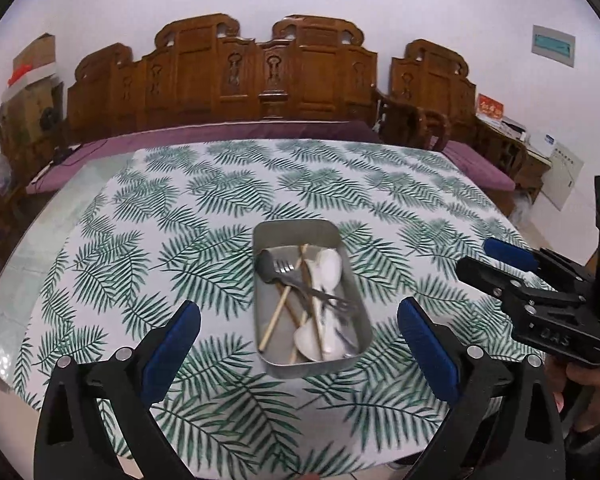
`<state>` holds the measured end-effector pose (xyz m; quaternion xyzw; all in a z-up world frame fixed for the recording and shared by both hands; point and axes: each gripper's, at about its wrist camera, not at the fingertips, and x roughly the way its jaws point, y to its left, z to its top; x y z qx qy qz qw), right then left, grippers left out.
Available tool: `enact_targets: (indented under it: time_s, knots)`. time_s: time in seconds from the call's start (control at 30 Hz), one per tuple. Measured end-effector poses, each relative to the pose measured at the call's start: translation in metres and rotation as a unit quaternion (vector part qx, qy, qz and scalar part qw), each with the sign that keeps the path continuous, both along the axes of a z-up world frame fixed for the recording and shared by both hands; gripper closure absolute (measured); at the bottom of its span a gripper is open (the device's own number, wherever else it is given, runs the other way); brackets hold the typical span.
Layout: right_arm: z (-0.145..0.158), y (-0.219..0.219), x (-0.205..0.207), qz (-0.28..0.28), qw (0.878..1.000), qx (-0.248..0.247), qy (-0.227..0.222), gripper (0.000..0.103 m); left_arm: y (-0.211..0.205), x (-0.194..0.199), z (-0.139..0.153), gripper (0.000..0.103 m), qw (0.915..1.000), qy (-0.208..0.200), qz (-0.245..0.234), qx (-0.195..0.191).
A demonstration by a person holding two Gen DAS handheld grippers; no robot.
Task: Organize utensils
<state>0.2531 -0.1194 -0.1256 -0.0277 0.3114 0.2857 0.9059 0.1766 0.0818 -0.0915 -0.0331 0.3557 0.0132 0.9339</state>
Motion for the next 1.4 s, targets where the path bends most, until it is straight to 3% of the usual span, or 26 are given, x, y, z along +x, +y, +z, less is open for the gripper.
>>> enact_targets:
  time_s: [0.17,0.77,1.4]
  knots:
    - [0.007,-0.031,-0.027,-0.04,0.999,-0.013,-0.029,0.003,-0.019,-0.015,0.005,0.008,0.9999,0.0,-0.012,-0.002]
    - [0.042,-0.102,-0.083,-0.092,0.994,0.009,-0.058,0.002,-0.05,-0.07,0.032,0.008,0.9993,-0.033,-0.019,-0.001]
    - [0.128,-0.115,-0.141,-0.074,0.984,0.049,-0.157,0.002,-0.08,-0.112,0.117,0.008,0.9897,-0.133,-0.053,-0.003]
